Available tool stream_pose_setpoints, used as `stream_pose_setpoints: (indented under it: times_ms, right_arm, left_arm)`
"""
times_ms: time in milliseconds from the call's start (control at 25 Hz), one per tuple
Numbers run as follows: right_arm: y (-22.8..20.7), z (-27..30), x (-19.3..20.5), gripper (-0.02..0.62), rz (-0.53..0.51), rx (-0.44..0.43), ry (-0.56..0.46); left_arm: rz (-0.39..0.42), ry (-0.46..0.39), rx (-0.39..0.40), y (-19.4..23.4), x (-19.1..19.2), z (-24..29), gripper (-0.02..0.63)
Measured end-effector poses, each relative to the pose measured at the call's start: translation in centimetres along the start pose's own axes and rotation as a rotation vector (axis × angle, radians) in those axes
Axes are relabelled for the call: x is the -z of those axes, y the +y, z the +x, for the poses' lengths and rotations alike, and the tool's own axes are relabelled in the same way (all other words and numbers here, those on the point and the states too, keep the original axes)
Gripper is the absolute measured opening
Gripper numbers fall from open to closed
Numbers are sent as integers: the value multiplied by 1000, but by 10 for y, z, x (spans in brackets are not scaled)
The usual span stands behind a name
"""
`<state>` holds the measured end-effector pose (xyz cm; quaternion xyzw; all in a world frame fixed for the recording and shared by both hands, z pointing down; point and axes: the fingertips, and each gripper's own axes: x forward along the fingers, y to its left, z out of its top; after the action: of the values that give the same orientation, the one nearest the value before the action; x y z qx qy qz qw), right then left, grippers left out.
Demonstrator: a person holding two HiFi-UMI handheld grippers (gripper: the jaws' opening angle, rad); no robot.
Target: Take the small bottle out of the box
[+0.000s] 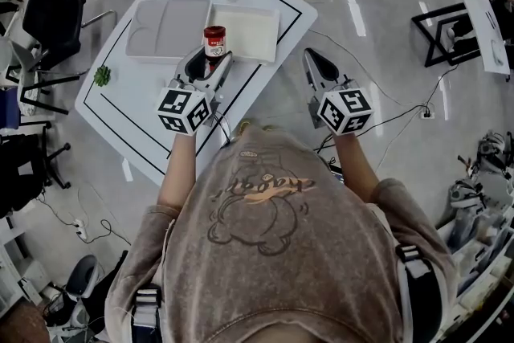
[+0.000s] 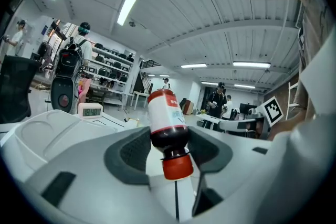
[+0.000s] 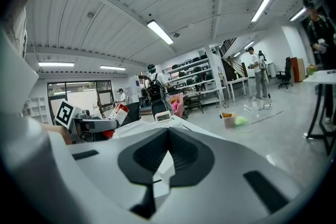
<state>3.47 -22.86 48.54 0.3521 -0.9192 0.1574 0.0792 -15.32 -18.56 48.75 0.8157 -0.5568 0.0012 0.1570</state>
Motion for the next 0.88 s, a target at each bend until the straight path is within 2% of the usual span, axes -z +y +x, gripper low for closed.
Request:
stream_pose_setpoints:
  times_ms: [880]
  right_arm:
    - [1, -6, 7, -5, -2, 9, 11]
  left_arm:
    - [-29, 6, 16, -3, 3, -2, 224]
